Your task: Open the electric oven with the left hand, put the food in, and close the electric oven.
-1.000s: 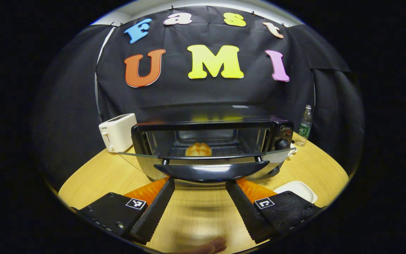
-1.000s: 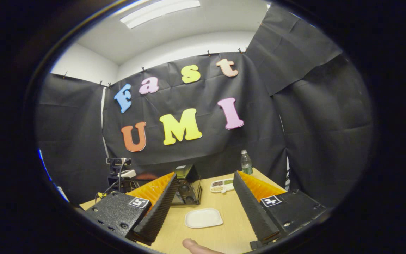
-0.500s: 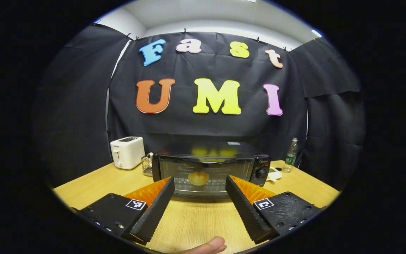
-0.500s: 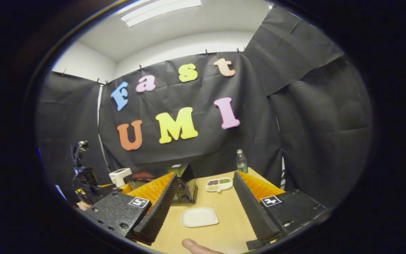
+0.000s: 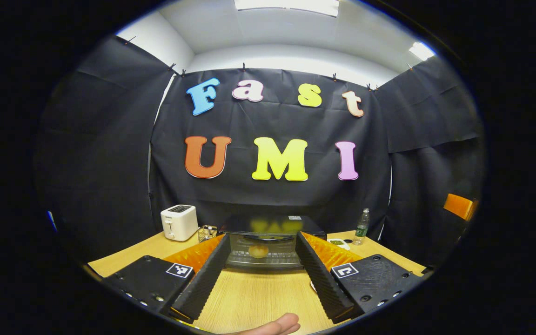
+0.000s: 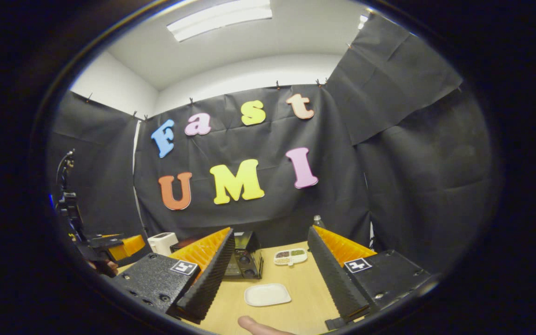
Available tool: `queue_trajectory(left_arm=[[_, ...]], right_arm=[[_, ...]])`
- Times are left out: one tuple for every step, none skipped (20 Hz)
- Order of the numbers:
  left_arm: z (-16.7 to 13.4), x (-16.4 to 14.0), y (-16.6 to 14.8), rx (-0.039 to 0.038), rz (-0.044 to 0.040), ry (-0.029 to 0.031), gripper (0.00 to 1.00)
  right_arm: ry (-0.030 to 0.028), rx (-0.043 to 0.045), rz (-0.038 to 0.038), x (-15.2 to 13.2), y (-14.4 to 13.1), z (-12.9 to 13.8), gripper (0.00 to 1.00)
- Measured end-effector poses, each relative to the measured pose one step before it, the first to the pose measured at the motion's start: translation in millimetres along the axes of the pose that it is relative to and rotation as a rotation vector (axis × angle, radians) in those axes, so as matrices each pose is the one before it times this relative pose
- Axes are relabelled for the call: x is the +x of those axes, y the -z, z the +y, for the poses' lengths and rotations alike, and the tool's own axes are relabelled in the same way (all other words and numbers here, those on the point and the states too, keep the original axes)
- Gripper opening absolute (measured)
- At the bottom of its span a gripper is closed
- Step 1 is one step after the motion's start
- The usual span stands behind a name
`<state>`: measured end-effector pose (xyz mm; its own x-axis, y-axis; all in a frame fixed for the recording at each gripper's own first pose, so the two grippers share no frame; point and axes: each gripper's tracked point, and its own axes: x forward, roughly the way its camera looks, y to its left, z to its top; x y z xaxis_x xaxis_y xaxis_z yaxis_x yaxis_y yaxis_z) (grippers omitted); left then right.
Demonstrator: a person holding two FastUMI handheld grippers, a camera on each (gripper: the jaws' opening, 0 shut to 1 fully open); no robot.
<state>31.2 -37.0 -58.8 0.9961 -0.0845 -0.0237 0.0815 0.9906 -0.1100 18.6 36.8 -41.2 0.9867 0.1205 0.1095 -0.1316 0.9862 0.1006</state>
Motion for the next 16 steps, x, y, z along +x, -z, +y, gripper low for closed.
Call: queue_trajectory(left_arm=[[2.64,-8.79,-3.63,0.01589,0.00895,-0.00661,0.93],[0.85,-7.72,-3.13,0.02111,0.00576,-0.00041,0.93],[2.51,-8.32,-4.71,0.02038,-0.00335,-0.00723,0.93],[3.4,-6.03,-5.33,0.01281,-0.01162,-0.00803,0.93],[0.26,-6.22,-5.5,0.00243,-0.0152,0.00078,0.92],[-4.18,-7.12,-5.52,-0.00574,-0.0098,0.01344,0.92],[-4.02,-5.27,-1.66,-0.01184,-0.00384,0.02053,0.93],[-2.69,-5.62,-2.24,-0.00999,-0.00435,0.01323,0.93],[-1.36,-3.72,-2.4,-0.00302,-0.00486,0.00927,0.93],[0.62,-3.22,-2.69,0.00382,-0.00513,0.00655,0.93],[1.56,-3.77,-1.13,0.00507,-0.00629,-0.00504,0.93],[0.37,-3.63,-1.4,0.00298,-0.00303,-0.00448,0.92],[-1.5,-2.56,-0.4,0.00099,0.00021,0.00303,0.92],[-3.52,-0.8,0.69,-0.00117,0.00172,0.00779,0.92],[-2.97,-0.12,1.03,0.00059,0.00344,0.00912,0.92],[-0.1,-1.07,0.01,0.00133,0.00294,0.00326,0.92]], right_arm=[[-0.00186,-0.00532,-0.01486,-3.25,-9.34,0.92,0.95],[0.01009,-0.00996,-0.00188,-1.43,-4.68,-3.2,0.95],[0.02036,-0.01094,0.00389,-0.69,-0.82,-6.41,0.95],[0.01776,-0.00692,0.00164,-1.15,-1.9,-6.01,0.95],[0.00798,-0.00517,0.00055,-1.39,-2.8,-1.75,0.95],[-0.001,-0.00692,-0.0002,-2.41,-2.81,1.2,0.95],[0.00011,-0.00878,0.00048,-2.9,-2.44,0.67,0.95],[0.0034,-0.01168,0.0048,-1.3,-0.57,-1.14,0.95],[-0.00012,-0.01577,0.00453,-1.91,-0.3,-0.18,0.95],[0.0001,-0.011,0.00024,-1.37,-1.35,1.02,0.95],[-0.00024,-0.00646,0.00011,-2.33,-1.69,2.17,0.95],[-0.00398,-0.00358,-0.00013,-3.18,-1.21,2.4,0.95],[-0.00701,-0.00451,0.00137,-2.44,1.34,2.64,0.96],[-0.00724,-0.00584,0.00028,-2.06,-0.43,2.29,0.96],[-0.00388,-0.00548,-0.00143,-1.43,-0.7,1.88,0.96],[-0.00116,-0.00462,-0.00009,-0.45,-0.33,0.33,0.96]])
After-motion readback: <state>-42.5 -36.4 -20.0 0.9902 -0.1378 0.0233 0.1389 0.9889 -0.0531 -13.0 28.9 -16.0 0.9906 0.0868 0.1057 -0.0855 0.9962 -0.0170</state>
